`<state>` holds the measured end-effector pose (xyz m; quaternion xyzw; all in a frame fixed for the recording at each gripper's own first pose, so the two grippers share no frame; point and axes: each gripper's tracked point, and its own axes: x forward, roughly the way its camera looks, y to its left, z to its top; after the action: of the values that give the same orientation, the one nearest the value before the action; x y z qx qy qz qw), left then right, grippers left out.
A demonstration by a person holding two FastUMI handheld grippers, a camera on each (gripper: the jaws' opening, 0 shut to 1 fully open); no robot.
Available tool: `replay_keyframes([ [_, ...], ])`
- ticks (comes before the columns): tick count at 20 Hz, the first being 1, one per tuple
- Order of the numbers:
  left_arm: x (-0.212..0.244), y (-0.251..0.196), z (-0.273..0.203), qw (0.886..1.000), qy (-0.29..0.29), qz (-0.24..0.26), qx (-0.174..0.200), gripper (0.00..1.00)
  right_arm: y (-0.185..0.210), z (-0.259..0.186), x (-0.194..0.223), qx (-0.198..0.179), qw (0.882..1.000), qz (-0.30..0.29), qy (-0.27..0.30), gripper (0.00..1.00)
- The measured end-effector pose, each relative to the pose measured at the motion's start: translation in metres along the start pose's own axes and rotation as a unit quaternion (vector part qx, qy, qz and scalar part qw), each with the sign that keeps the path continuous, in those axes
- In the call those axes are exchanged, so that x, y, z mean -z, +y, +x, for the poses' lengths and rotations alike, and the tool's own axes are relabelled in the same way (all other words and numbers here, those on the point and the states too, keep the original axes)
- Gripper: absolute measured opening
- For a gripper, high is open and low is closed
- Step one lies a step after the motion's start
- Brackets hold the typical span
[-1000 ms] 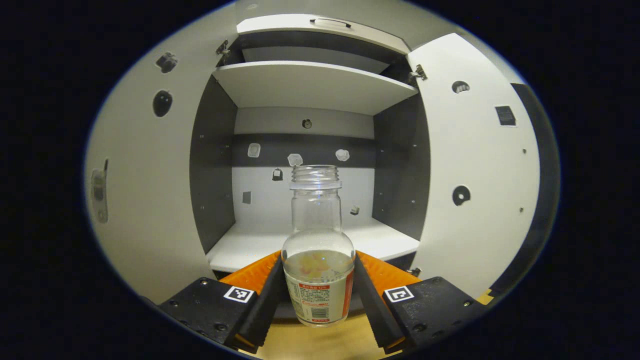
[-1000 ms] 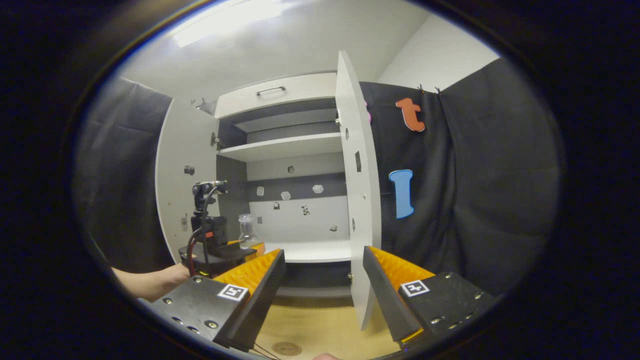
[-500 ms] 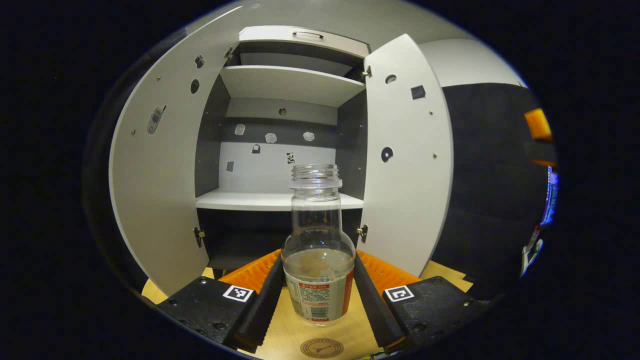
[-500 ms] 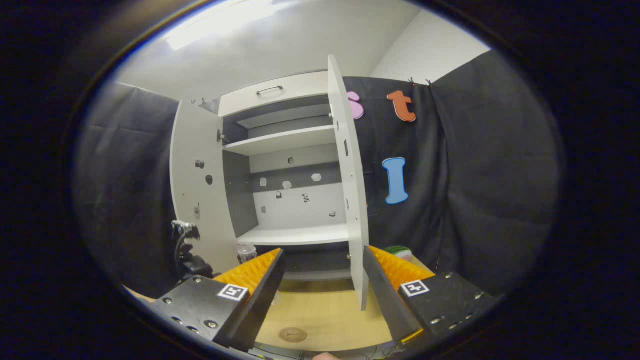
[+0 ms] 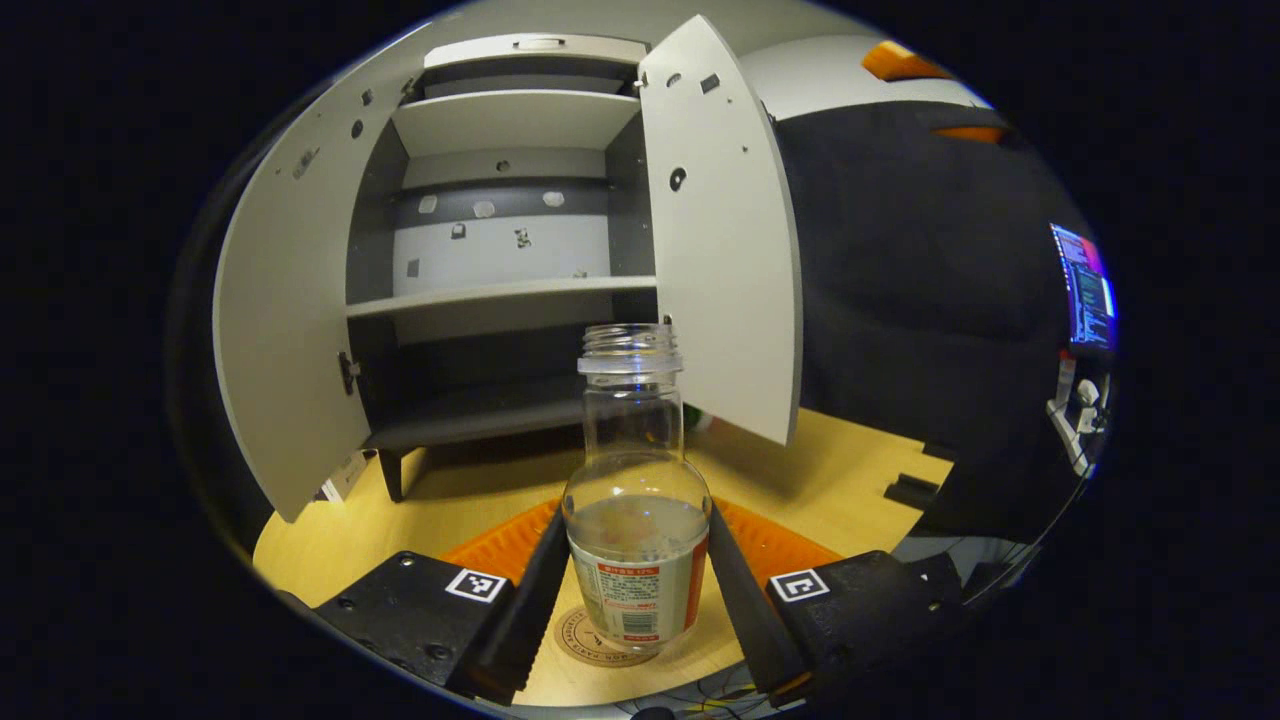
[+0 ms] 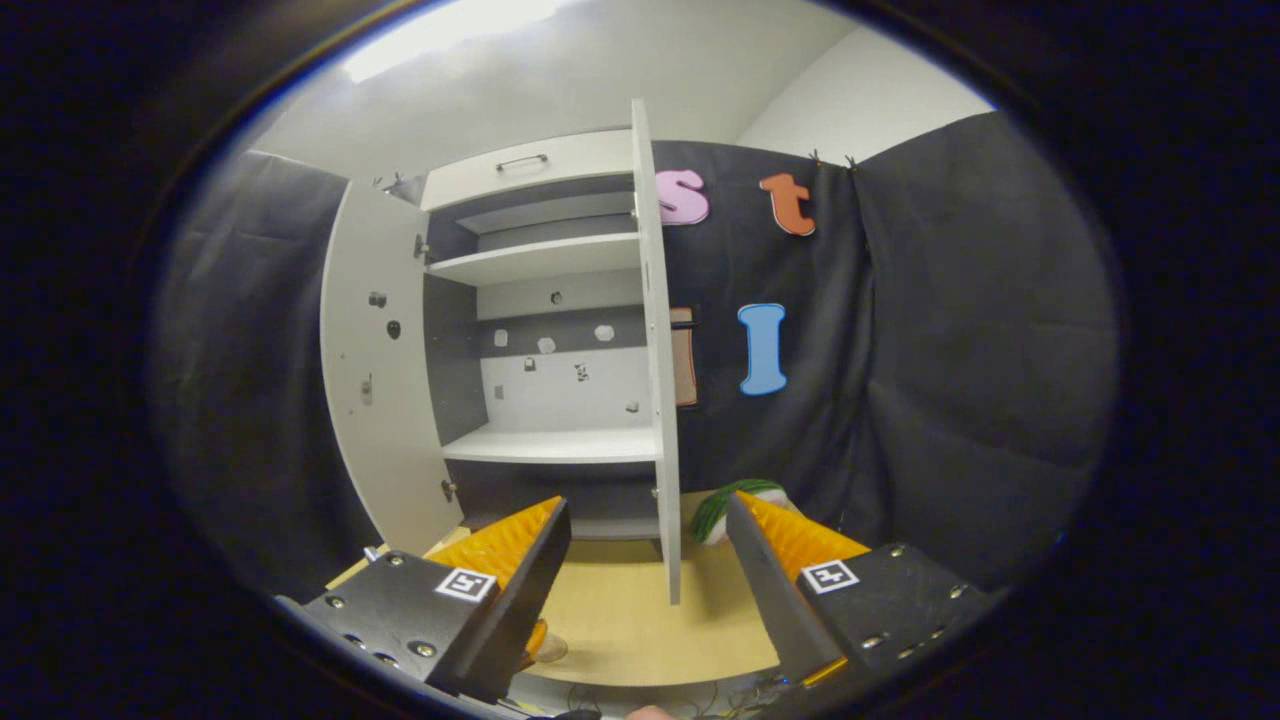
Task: Grasp the bottle in the cabinet with the left hand and place it on the coaster, then close the right door with the right hand and the left door with the left hand.
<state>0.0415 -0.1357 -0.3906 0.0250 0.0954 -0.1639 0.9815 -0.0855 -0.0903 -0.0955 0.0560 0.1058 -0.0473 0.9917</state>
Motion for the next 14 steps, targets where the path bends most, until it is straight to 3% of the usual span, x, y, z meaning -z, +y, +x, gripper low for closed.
replay_keyframes([
  [3, 0.020, 0.009, 0.009, 1.000, 0.009, 0.023, 0.006, 0.81, 0.007, 0.017, 0.004, -0.009, 1.000, -0.001, 0.005, 0.95],
  [9, 0.040, 0.019, 0.022, 1.000, 0.016, 0.014, 0.016, 0.81, 0.038, 0.050, 0.016, -0.046, 0.999, -0.005, 0.016, 0.95],
  [14, 0.054, 0.021, 0.024, 0.998, 0.041, 0.033, 0.025, 0.86, 0.043, 0.069, 0.021, -0.050, 0.998, -0.005, 0.030, 0.95],
])
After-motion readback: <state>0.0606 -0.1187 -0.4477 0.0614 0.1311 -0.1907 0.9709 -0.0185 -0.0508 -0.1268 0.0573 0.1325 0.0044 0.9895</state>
